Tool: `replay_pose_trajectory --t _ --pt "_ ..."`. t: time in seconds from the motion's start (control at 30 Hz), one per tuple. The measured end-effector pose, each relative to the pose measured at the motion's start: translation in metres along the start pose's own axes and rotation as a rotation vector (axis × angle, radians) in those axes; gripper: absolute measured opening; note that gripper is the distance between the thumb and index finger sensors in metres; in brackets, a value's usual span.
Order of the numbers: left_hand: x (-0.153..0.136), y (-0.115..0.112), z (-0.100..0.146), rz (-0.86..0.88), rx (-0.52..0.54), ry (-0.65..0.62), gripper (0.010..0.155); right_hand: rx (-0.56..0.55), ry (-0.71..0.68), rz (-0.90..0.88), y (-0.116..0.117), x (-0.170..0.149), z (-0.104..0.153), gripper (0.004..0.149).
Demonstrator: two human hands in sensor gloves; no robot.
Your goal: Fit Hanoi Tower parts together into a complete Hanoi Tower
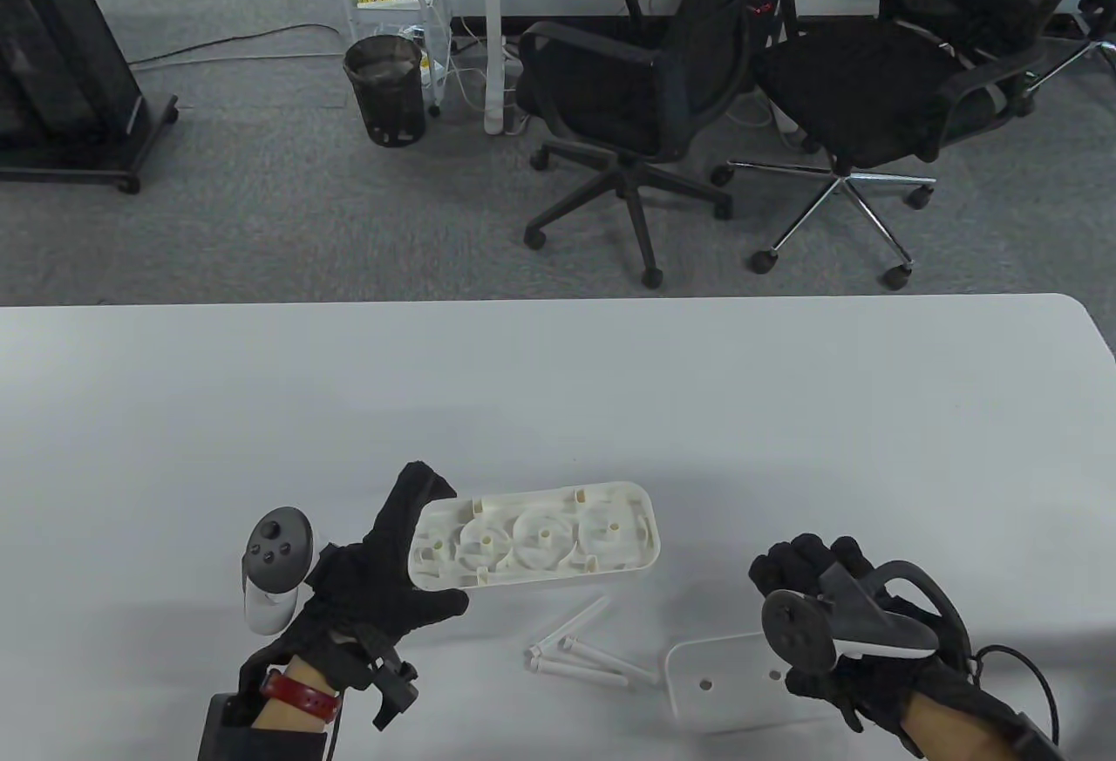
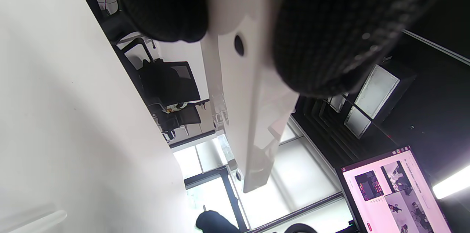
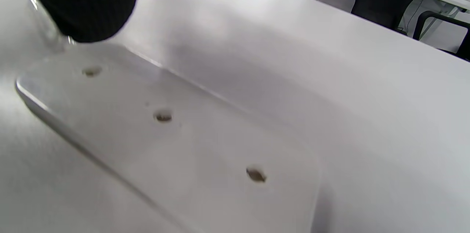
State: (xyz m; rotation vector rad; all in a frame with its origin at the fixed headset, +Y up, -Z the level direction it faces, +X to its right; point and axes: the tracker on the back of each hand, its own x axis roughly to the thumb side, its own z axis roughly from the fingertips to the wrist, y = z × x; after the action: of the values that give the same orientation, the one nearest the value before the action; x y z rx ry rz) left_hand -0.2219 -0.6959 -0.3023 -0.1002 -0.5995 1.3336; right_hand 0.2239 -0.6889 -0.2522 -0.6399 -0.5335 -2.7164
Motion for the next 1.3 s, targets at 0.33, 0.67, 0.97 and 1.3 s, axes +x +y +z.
replay_pose_trajectory --t 0.33,0.67,0.97,1.3 --pt "0.002 -0.002 0.000 0.018 0.017 -0.011 0.121 0.164 -0.039 0.007 0.054 0.000 -0.018 0.112" --pt "0.005 -0.002 0.000 0.029 0.017 -0.013 0.123 0.187 -0.084 -0.004 0.070 0.000 -0.030 0.113" --pt "0.005 -0.005 -0.001 0.027 0.005 -0.011 0.123 0.089 -0.124 0.025 0.065 0.004 -0.028 0.118" --pt "0.009 -0.006 -0.001 0.023 -0.001 -0.018 0.124 -0.067 0.003 -0.171 0.024 -0.033 -0.011 0.115"
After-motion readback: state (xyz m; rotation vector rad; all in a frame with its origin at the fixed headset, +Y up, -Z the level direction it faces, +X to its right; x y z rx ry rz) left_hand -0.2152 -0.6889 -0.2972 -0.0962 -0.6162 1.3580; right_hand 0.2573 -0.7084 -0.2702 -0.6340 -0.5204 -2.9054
